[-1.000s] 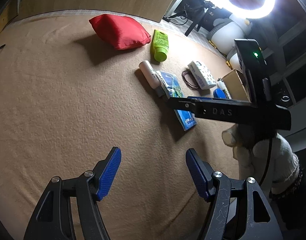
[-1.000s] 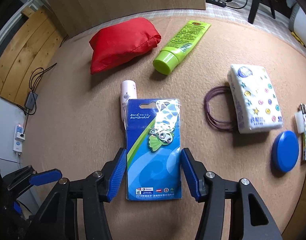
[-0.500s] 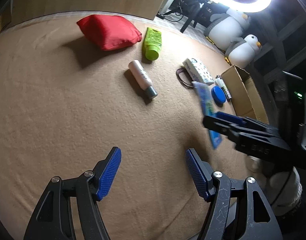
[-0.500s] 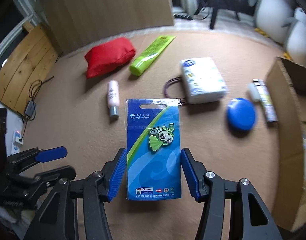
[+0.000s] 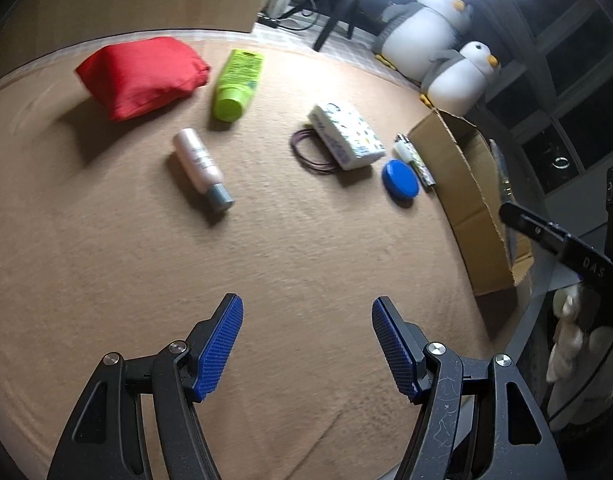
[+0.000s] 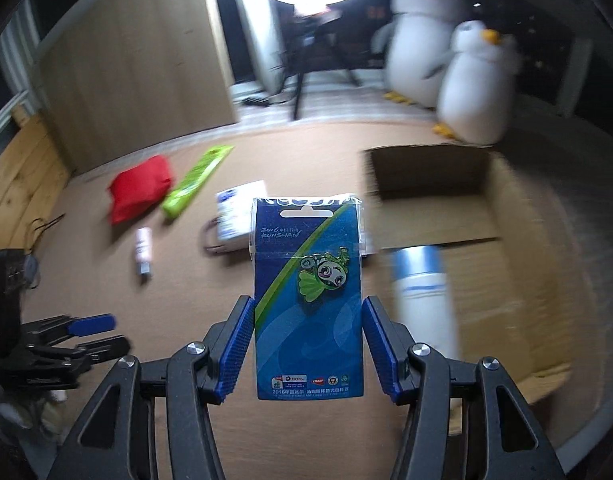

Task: Organize objects
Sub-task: 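Lower the card package into the box beside the bottle, release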

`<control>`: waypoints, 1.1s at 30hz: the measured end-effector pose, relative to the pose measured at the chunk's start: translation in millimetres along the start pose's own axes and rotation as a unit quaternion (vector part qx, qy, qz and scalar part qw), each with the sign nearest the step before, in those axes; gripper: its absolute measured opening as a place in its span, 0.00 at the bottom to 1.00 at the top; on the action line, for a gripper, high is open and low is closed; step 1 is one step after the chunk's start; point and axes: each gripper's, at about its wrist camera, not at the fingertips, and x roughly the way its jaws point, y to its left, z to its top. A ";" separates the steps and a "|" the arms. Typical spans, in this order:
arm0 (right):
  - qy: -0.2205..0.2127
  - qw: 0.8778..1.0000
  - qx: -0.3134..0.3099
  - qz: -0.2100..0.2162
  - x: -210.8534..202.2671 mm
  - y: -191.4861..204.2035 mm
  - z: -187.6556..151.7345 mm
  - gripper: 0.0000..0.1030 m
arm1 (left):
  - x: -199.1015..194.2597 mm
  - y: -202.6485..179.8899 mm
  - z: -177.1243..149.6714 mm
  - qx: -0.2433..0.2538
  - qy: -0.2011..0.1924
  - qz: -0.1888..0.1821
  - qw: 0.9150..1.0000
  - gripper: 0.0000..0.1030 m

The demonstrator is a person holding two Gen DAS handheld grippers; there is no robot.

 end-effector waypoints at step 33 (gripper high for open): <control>-0.003 0.998 0.056 -0.034 -5.6 -66.4 12.8 0.56 | 7.5 -13.6 0.3 0.009 0.004 0.010 1.000 0.69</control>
